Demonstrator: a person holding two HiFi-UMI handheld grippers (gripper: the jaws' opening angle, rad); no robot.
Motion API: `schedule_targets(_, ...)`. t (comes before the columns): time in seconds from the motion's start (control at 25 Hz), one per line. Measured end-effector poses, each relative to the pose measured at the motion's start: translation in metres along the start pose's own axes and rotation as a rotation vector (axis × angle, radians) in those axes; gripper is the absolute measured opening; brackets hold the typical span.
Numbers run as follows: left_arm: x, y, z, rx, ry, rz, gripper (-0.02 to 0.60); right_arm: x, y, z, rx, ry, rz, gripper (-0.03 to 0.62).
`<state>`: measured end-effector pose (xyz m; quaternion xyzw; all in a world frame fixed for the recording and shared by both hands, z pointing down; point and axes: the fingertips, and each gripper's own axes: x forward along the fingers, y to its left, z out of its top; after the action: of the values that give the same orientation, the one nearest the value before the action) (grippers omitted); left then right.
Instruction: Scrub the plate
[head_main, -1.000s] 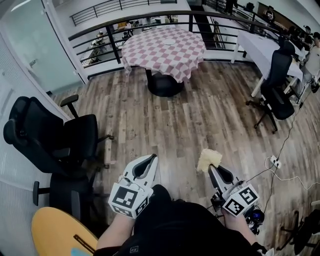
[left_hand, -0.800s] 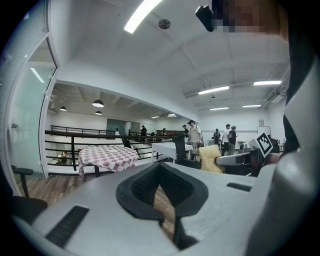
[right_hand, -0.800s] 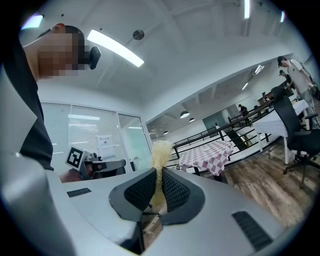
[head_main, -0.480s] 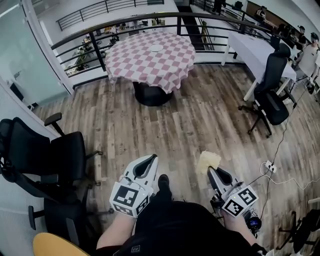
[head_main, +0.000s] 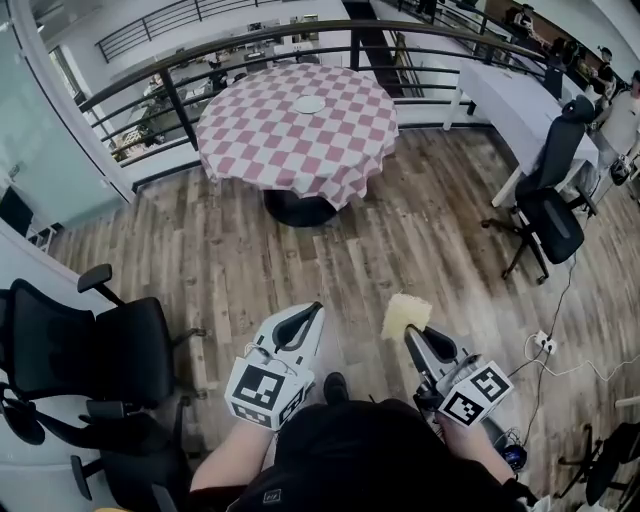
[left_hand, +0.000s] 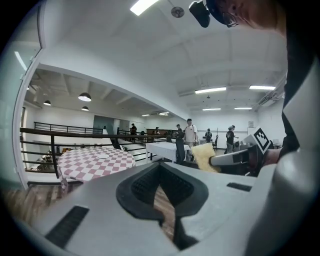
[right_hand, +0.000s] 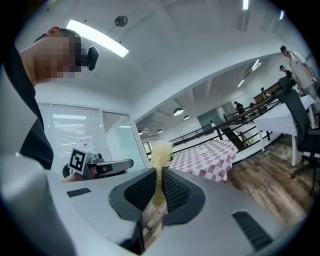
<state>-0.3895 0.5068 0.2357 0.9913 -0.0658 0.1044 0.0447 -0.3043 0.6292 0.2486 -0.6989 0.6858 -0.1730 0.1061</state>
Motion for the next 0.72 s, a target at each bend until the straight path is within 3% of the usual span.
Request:
schedule_targets(0.4,0.064,0.06,-0.018,-0.083,0.06,0.012,0.008,0.076,-0.059,-0.001,0.065,0.08,0.017,0.041)
schedule_targets(0.56,0.106,0.087,-0.012,-0.085,0.075,0.037,0.008,0.112,-0.1,0.011,0.089,0.081,0.038,0.041)
schedule_targets(0.72,0.15,0.076,-0.032,-0.042,0.055,0.084,0.008,0.109,-0.157,-0.003,0.073,0.042,0.09,0.041)
